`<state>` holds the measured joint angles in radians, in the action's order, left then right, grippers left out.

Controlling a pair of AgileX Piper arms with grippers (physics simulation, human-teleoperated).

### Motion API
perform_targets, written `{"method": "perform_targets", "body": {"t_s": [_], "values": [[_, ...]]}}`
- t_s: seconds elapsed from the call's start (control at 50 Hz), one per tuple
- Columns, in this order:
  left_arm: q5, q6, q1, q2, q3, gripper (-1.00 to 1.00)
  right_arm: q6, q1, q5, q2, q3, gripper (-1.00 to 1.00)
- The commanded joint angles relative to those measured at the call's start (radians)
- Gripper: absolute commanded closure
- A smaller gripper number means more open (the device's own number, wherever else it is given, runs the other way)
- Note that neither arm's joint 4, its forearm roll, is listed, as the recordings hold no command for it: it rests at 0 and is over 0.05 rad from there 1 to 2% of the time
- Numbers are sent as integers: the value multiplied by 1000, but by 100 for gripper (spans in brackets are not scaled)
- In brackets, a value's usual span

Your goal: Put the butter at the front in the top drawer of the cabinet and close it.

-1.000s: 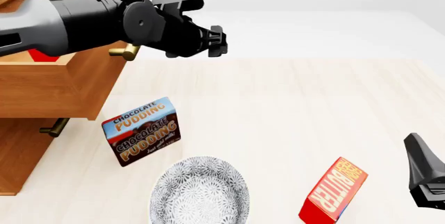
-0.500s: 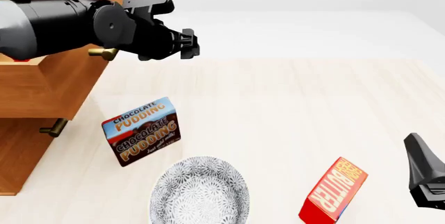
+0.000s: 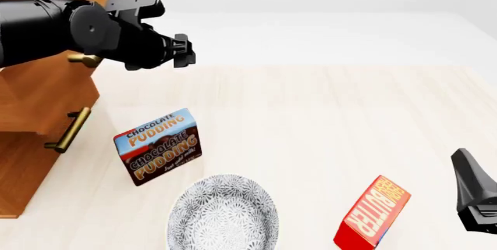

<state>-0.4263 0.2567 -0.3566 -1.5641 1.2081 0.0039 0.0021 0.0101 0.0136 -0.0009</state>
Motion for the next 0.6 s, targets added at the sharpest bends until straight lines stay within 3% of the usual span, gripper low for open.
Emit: {"method": "perform_targets", "body": {"t_s": [0.02, 0.28, 0.6], "values": [[-35, -20, 68, 60, -27, -100, -1, 0, -2, -2, 0, -100], [-34, -44, 146, 122, -116, -100, -1, 0, -2, -2, 0, -100], [-43, -70, 211, 146, -135, -100, -1, 0, -2, -2, 0, -100]]}}
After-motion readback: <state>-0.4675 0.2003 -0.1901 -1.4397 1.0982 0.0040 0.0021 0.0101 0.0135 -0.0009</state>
